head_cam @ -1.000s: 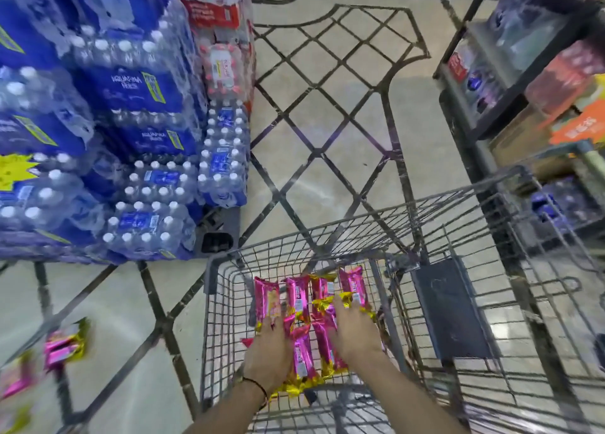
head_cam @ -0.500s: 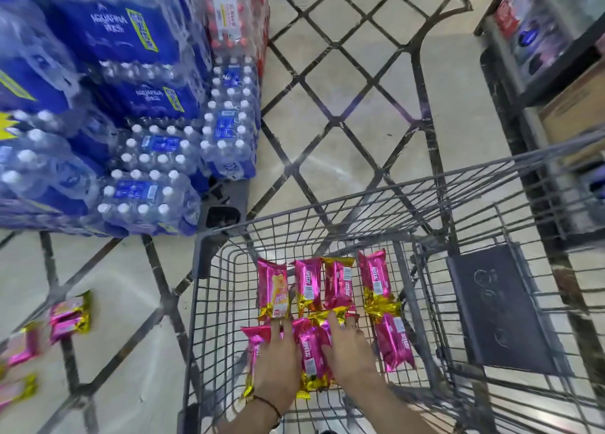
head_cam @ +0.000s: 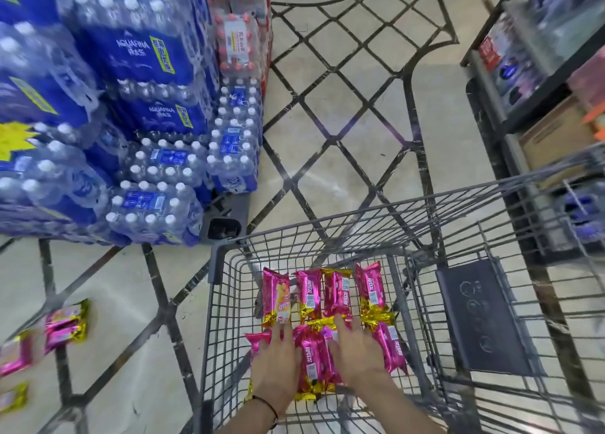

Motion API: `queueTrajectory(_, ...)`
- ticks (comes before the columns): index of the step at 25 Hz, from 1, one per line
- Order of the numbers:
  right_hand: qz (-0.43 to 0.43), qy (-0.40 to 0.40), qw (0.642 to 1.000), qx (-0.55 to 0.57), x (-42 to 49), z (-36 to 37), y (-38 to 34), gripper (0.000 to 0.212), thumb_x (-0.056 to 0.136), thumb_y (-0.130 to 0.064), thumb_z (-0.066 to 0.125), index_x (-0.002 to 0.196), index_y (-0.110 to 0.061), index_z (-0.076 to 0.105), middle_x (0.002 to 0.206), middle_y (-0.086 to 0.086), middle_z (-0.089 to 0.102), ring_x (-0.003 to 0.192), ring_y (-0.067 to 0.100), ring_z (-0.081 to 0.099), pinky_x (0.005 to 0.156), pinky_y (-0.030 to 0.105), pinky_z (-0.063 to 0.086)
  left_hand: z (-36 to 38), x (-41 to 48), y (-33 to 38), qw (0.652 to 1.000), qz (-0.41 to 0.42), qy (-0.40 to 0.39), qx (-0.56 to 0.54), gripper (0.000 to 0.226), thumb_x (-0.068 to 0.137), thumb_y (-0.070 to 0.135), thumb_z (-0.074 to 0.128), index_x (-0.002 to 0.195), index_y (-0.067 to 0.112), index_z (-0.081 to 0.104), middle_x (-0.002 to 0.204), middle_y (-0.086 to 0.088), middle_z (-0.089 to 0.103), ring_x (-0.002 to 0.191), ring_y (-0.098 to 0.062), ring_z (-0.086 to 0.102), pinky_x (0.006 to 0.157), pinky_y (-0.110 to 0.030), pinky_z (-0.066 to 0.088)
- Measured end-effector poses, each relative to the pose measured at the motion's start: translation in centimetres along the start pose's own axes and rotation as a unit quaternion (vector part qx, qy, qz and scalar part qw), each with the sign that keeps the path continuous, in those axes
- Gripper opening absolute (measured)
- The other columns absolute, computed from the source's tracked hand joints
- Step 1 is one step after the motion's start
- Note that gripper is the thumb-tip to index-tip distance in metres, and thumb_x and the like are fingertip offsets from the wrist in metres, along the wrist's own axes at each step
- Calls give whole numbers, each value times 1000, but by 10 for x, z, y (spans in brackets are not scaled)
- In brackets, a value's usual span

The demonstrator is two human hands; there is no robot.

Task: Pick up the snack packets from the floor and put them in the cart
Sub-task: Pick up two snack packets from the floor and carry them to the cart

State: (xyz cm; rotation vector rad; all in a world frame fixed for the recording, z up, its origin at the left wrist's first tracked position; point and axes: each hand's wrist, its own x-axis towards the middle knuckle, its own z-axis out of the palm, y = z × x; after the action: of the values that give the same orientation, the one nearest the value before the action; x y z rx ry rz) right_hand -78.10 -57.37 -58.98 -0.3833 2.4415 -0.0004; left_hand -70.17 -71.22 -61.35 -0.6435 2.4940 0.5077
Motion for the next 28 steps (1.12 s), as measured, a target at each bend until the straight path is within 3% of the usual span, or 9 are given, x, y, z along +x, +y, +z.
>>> queueTrajectory(4, -15, 43, 999, -26, -25, -55, -20, 58, 103, -44, 41, 153, -25, 19, 155, 12, 32, 140, 36, 36, 95, 41, 55, -57, -16, -10, 998, 22, 49, 17, 52, 105, 36, 44, 151, 20, 26, 159, -4, 27, 136, -31, 42, 97, -39, 54)
queueTrajectory(8, -45, 91, 994, -45, -54, -118, -59, 52, 104, -40, 39, 150, -21, 27, 153, 14, 36, 139, 38, 36, 104, 45, 49, -132, -33, -32, 994, 31, 97, 29, 50, 103, 30, 48, 148, 21, 31, 157, -5, 30, 134, -28, 43, 100, -40, 51)
queueTrajectory(11, -89, 145, 984, -59, -82, -176, -100, 46, 103, -37, 36, 146, -21, 33, 147, 12, 42, 135, 35, 39, 101, 46, 49, -203, -61, -60, 986, 24, 162, 27, 51, 104, 37, 38, 151, 22, 26, 147, -2, 40, 127, -26, 45, 93, -37, 50)
queueTrajectory(15, -165, 205, 960, -90, -123, -243, -162, 43, 102, -36, 35, 143, -22, 36, 137, 8, 48, 126, 30, 42, 93, 43, 51, -278, -114, -104, 973, -12, 230, -14, 39, 102, 39, 40, 138, 23, 39, 137, 0, 47, 117, -24, 53, 88, -36, 52)
queueTrajectory(22, -323, 240, 905, -138, -187, -279, -276, 40, 99, -35, 41, 137, -24, 42, 139, 5, 48, 130, 32, 41, 95, 44, 48, -342, -212, -172, 948, -122, 288, -52, 40, 103, 42, 38, 137, 21, 41, 136, -5, 46, 121, -30, 49, 90, -40, 46)
queueTrajectory(28, -423, 218, 862, -173, -246, -265, -347, 43, 99, -32, 41, 141, -25, 38, 136, 6, 46, 127, 30, 40, 89, 42, 47, -325, -323, -228, 922, -223, 310, -64, 40, 102, 38, 41, 136, 17, 42, 133, -7, 49, 117, -31, 51, 93, -42, 44)
